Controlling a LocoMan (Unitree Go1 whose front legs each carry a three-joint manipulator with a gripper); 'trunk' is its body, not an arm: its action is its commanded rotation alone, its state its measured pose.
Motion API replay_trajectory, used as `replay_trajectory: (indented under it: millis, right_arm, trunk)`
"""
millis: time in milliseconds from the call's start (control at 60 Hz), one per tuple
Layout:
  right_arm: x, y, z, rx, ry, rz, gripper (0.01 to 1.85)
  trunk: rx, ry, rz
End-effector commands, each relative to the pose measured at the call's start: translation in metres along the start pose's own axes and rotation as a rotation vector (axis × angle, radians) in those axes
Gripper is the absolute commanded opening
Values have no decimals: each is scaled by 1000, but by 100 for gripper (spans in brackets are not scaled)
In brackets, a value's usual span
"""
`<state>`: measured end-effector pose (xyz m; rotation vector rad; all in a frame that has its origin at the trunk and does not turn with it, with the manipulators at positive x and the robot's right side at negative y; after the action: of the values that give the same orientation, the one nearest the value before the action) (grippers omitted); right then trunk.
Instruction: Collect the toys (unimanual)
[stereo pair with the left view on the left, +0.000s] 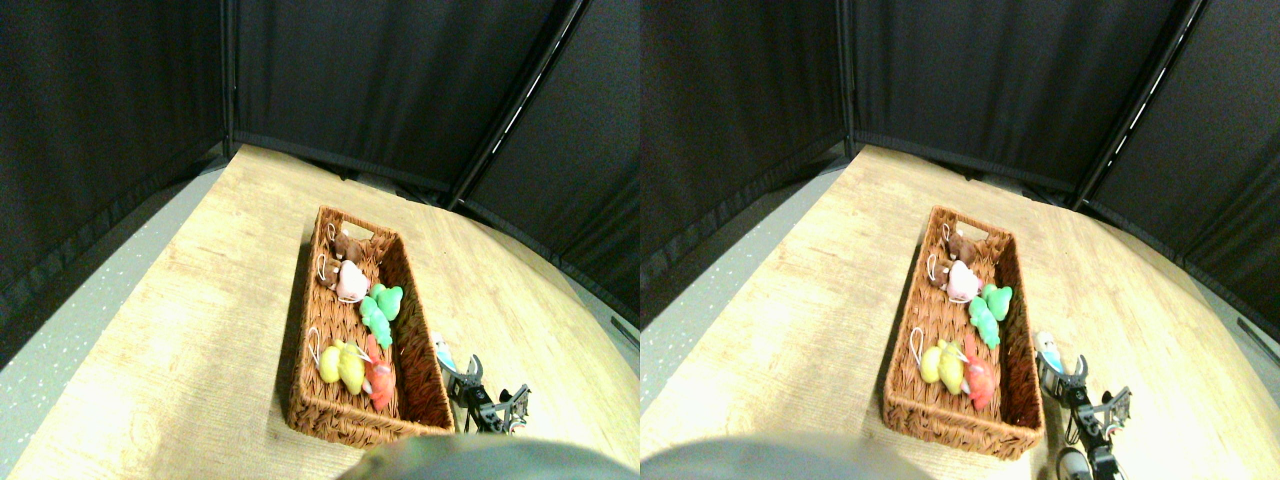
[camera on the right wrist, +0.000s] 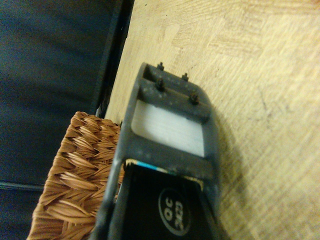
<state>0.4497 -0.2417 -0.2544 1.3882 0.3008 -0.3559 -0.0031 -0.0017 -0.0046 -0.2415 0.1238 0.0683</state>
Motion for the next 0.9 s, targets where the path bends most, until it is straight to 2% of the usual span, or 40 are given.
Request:
replay_trajectory:
  millis: [17,183,450,500,533,567,600,650,700,767,900]
  right_arm:
    - [4,-2,1,-4,-1,4,77]
    - [9,-5,3,-18,0,-23,86]
    - [15,-6,5,-23,-16,-16,81]
    - [15,-6,6,-17,-27,-18,75]
    - [14,-4,5,-11,-81,-24,40]
    - [14,-2,5,-58,-97,-6,8]
    - [14,-1,5,-75,-110,-4,6]
    - [12,2,5,-67,-180,-18,10]
    - [10,4,7,-65,-167,-8,8]
    - [6,11,12,-34,-142,56,11]
    - [-5,28,18,-60,-158,124,8]
  trunk:
    - [-4,17,18]
    - [1,18,16]
    - [5,20,9]
    - [6,18,9]
    - [7,18,8]
    - [7,19,7]
    - [8,20,6]
    - [9,20,5]
    - [11,21,3]
    - [12,19,0]
    - [19,15,-9]
